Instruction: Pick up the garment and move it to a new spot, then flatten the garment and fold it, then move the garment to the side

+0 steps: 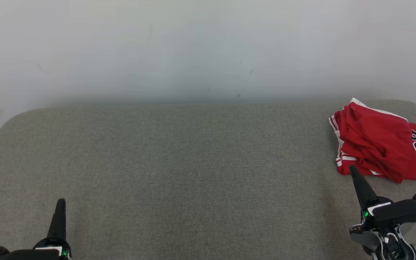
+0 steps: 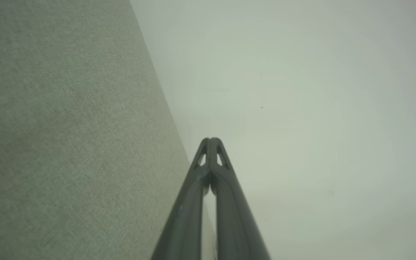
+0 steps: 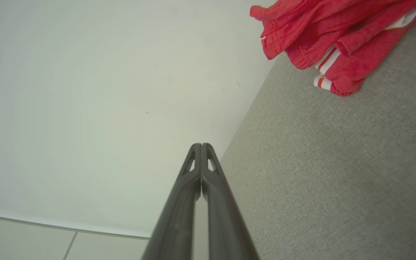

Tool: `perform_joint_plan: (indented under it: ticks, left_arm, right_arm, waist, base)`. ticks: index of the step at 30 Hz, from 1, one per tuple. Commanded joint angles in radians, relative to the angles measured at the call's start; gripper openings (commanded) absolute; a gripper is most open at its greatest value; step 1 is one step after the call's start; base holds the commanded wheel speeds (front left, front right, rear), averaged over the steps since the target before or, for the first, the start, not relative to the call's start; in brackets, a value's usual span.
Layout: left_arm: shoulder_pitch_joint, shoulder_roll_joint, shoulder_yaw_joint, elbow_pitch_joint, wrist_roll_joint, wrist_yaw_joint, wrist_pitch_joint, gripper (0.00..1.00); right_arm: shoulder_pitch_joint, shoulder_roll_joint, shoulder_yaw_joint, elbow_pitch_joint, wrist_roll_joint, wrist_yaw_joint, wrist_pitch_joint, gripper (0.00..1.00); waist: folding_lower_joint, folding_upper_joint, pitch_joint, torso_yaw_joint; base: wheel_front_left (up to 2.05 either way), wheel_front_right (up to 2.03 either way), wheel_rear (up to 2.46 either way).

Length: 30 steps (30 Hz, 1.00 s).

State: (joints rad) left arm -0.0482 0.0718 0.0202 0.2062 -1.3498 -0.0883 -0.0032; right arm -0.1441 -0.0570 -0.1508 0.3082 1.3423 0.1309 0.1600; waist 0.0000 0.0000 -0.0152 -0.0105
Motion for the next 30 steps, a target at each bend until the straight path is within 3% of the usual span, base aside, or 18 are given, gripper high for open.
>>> perform_joint_plan:
  ticks: [1,30]
  left_arm:
    - [-0.020,0.001,0.008,-0.001,-0.028,-0.007,0.003,0.00]
    - [-0.057,-0.018,0.034,0.028,-0.243,-0.042,0.019,0.00]
  right_arm:
    - [-0.019,0.000,-0.007,-0.001,0.022,0.000,0.006,0.00]
    - [-0.045,0.006,-0.031,0.016,0.225,0.000,0.050,0.00]
  waist:
    - [0.0000,0.0000,0.001,0.001]
    - [0.0000,0.0000,0.019,0.009]
  base:
    - [0.00,0.00,0.00]
    - [0.00,0.00,0.00]
